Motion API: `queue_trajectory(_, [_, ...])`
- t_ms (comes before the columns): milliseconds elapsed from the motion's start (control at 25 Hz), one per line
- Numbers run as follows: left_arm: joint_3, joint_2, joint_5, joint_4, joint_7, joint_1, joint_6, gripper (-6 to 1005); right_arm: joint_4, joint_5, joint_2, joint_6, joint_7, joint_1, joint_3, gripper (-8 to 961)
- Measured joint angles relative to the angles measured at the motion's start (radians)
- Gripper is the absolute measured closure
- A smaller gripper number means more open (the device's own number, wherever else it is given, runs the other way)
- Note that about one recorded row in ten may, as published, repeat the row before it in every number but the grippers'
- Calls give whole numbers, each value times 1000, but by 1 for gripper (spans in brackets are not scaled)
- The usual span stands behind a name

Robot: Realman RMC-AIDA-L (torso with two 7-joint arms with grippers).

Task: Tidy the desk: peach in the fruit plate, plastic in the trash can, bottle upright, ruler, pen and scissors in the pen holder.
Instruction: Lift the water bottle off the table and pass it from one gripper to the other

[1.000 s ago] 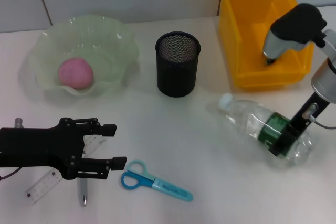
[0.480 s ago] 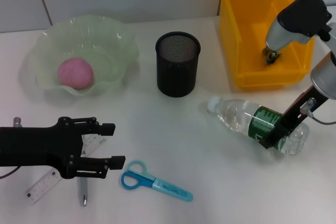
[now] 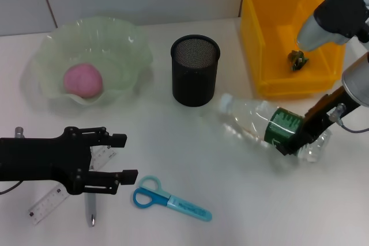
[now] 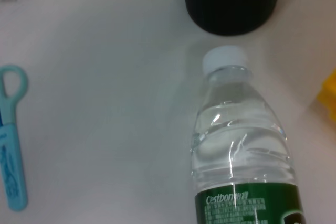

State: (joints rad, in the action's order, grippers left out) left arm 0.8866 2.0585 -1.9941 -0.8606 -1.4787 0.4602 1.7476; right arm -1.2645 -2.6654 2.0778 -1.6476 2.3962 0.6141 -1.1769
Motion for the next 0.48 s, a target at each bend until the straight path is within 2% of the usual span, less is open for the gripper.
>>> queue_trajectory(480, [-27,0,15,-2,-9,2,5,187,-88,197,1,63,-144,-141,8,186])
